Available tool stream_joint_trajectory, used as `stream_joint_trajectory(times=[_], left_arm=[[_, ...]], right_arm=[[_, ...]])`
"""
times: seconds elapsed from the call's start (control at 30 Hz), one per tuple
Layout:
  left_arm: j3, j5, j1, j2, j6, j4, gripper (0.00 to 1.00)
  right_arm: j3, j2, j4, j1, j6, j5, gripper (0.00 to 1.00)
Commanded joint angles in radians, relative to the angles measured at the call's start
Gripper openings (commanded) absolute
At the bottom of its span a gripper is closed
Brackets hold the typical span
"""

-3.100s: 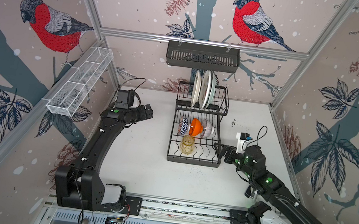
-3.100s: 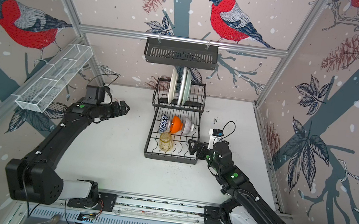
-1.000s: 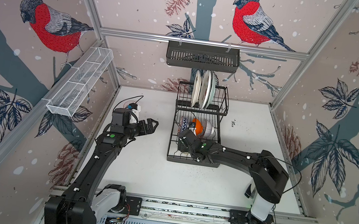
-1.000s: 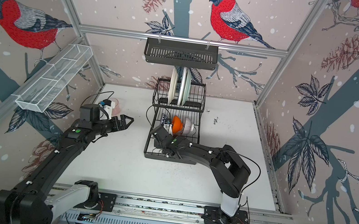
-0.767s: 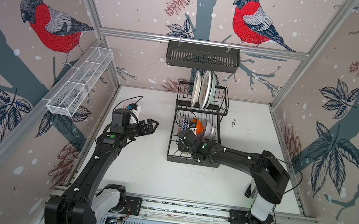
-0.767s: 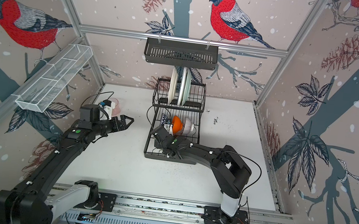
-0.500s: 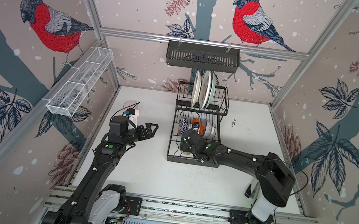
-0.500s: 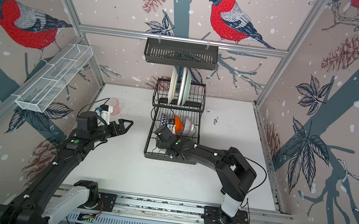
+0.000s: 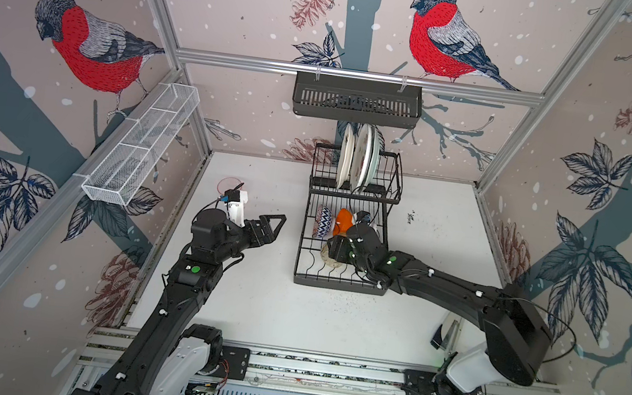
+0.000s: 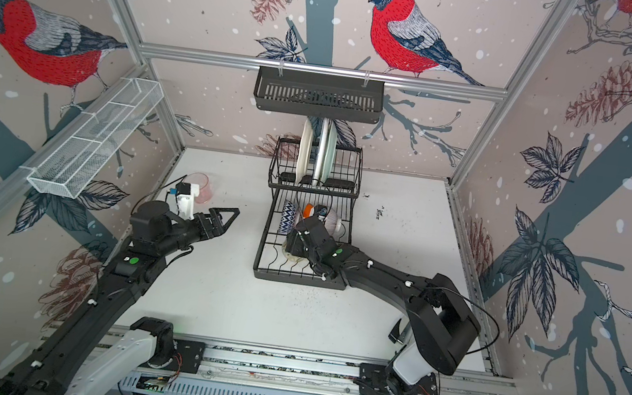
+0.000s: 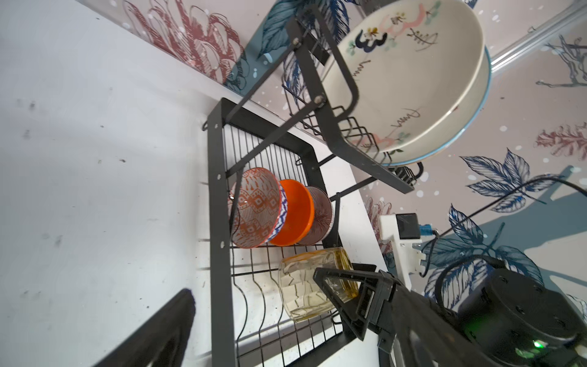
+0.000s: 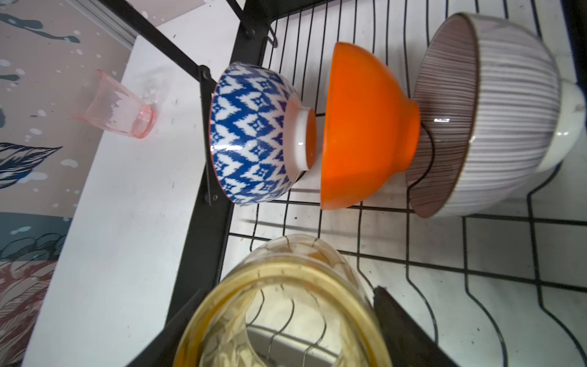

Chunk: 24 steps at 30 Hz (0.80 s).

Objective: Unload the mixed dishes from the dish rack
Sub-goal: 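Reach the right gripper into the rack and grasp the yellow glass cup, then pull the yellow cup toward the left gripper while the left gripper reaches for it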

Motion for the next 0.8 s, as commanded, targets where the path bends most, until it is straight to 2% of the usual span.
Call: stream_joint_trajectory(times=[0.0, 0.3, 0.47, 0.77], left_arm=[[0.013, -0.055, -0.066, 0.022, -0.013, 0.084, 0.97], [0.035, -0.139, -0.252, 0.145, -0.017, 0.194, 0.97], [0.047, -0.137, -0.294, 0.211, -0.02, 0.251, 0.97], [0.021, -0.219, -0.384, 0.228, -0.028, 0.322, 0.97]], right_arm=[[-0.022, -0.045, 0.077, -0.013, 0.0, -0.023, 0.64], [-0.119, -0.175, 0.109, -0.074, 0.027, -0.009, 0.64], [-0.17, -0.242, 0.155, -0.106, 0.041, -0.051, 0.64], [-0.21, -0.296, 0.207, -0.149, 0.068, -0.103, 0.64]])
